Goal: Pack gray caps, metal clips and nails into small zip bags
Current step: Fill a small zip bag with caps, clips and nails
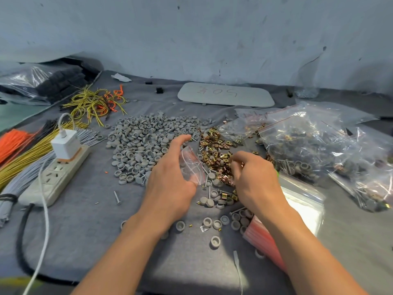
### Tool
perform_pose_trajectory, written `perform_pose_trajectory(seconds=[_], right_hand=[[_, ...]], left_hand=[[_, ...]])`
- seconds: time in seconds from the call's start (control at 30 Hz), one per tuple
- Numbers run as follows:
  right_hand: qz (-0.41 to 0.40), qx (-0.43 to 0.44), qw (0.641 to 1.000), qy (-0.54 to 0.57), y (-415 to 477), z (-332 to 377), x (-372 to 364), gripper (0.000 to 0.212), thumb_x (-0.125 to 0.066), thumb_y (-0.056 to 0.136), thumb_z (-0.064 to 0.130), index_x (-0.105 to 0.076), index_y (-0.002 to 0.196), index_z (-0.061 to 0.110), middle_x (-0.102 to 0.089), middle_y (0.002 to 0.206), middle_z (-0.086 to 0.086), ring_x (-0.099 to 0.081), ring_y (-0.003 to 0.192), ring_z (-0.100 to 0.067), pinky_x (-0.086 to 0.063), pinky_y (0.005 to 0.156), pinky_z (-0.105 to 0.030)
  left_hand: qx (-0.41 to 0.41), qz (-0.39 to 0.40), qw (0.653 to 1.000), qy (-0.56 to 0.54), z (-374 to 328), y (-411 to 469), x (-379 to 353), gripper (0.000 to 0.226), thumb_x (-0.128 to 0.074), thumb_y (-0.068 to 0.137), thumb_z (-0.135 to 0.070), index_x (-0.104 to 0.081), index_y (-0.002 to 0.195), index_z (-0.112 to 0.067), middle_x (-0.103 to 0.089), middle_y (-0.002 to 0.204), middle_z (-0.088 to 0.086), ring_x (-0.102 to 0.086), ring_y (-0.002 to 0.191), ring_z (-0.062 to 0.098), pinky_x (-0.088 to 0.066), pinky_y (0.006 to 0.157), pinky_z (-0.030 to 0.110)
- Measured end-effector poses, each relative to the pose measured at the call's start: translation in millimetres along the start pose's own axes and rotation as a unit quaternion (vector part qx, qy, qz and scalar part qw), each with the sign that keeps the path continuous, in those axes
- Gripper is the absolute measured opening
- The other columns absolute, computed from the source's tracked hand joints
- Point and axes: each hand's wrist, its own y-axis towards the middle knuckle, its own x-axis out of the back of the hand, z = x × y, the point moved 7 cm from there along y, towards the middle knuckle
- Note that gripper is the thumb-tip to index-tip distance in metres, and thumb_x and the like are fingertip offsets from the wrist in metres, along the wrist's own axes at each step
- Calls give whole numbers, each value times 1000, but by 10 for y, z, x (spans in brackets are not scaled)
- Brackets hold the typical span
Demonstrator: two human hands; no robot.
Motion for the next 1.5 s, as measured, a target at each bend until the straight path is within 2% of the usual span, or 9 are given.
perform_pose_trajectory(seconds=[0.1,0.23,0.37,0.5,0.6,0.9,1.13,1.33,1.5], right_hand=[[-14,-43,995,86,-6,-5,55,31,-44,107,22,-71,92,22,-68,73,5,-58,62,-12,-45,59,-34],[18,-72,988,134,26,-39,35,40,-42,107,19,-72,80,16,-71,70,0,-66,68,-23,-56,69,-44],[66,-67,991,93,43,-67,-57,44,-50,106,25,-69,68,18,-68,59,0,-54,52,-13,-48,58,-31],[51,-42,995,75,49,-70,-70,11,-66,100,31,-74,105,28,-72,89,8,-57,68,-1,-41,59,-21],[1,-34,995,94,48,-56,-17,24,-67,98,22,-72,120,30,-71,92,11,-62,72,0,-42,66,-23],[176,-15,983,-61,-4,72,-341,47,-54,84,-2,-76,109,32,-75,105,-3,-70,93,-26,-58,81,-34],[145,9,986,-83,7,162,-382,33,-52,92,2,-66,115,20,-71,110,-9,-65,102,-33,-56,85,-43],[147,16,983,-105,28,229,-425,51,-49,93,-1,-58,137,23,-67,126,-10,-64,115,-34,-55,90,-44],[153,10,980,-124,74,226,-446,26,-55,94,9,-69,112,22,-71,107,-8,-66,100,-33,-56,78,-39]], left_hand=[[2,6,1000,-3,10,2,-11,98,-78,75,-8,-28,138,-64,-58,85,-13,-48,62,6,-33,57,21],[3,7,1000,4,20,2,-7,99,-80,75,-6,-29,139,-63,-56,80,-12,-47,59,4,-31,54,19],[2,4,1000,3,38,9,9,100,-82,75,-6,-29,137,-64,-57,82,-15,-48,60,2,-30,55,14],[3,-2,1000,1,41,11,28,99,-84,74,-8,-30,136,-64,-58,84,-20,-50,60,-2,-30,55,12],[0,1,1000,3,45,5,24,99,-84,74,-8,-29,137,-63,-58,82,-17,-49,59,-2,-31,54,13],[3,2,1000,-3,82,20,48,96,-82,75,-9,-31,137,-62,-65,101,-16,-56,71,0,-33,60,12],[-7,-1,1000,-10,98,16,55,97,-82,74,-7,-32,137,-61,-65,100,-18,-58,82,-10,-41,62,7],[0,3,1000,-7,80,2,53,99,-84,74,-11,-29,138,-63,-66,104,-18,-58,76,-2,-34,62,12],[-2,8,1000,-6,89,-5,59,99,-83,75,-9,-30,138,-63,-66,103,-18,-58,74,-1,-36,62,14]])
